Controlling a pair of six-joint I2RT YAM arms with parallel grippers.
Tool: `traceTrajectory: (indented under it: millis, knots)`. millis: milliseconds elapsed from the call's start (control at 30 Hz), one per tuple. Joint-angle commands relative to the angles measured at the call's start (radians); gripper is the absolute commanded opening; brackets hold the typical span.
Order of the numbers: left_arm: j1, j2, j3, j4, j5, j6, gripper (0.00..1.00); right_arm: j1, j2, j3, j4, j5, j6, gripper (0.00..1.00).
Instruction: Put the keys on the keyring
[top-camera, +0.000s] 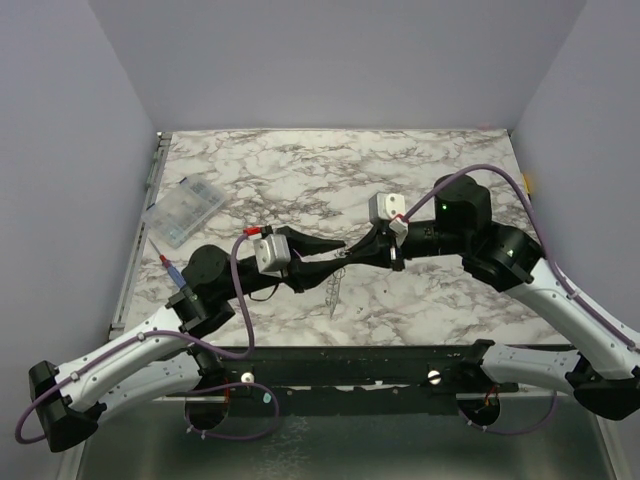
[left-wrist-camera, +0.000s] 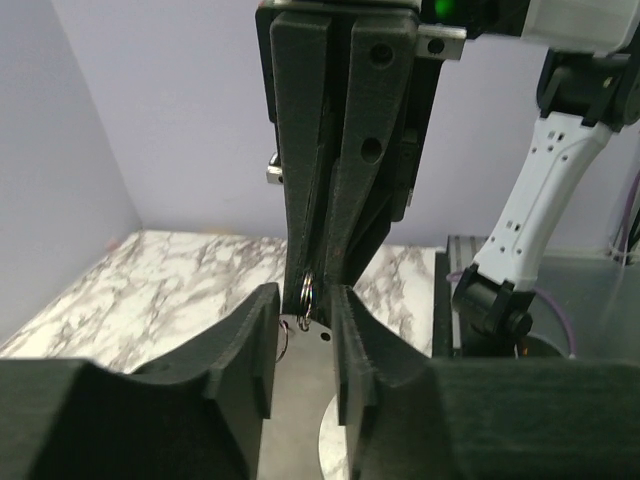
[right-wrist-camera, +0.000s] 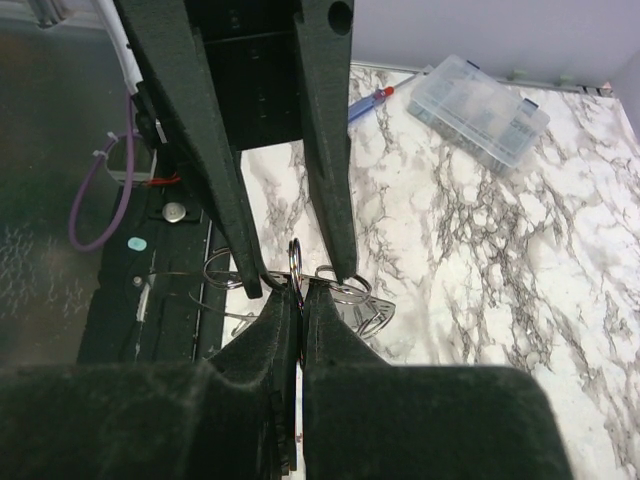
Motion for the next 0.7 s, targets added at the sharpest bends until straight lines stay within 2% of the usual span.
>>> traceTrajectory:
  millis: [0, 267, 500, 667]
  knots:
    - [-0.002, -0.019, 0.103, -0.253, -0.036, 0.123, 0.40, 0.003, 0.010, 0.050, -0.023, 0.024, -0.030, 0.01]
    - [-0.002, 0.019, 0.371, -0.705, -0.123, 0.272, 0.60, 0.003, 0.094, 0.143, -0.199, 0.186, -0.095, 0.01]
    - [-0.001, 0.176, 0.600, -1.063, -0.147, 0.356, 0.59, 0.004, 0.131, 0.201, -0.262, 0.229, -0.103, 0.01]
    - [-0.001, 0.228, 0.624, -1.071, -0.099, 0.390, 0.59, 0.004, 0.145, 0.203, -0.286, 0.210, -0.091, 0.01]
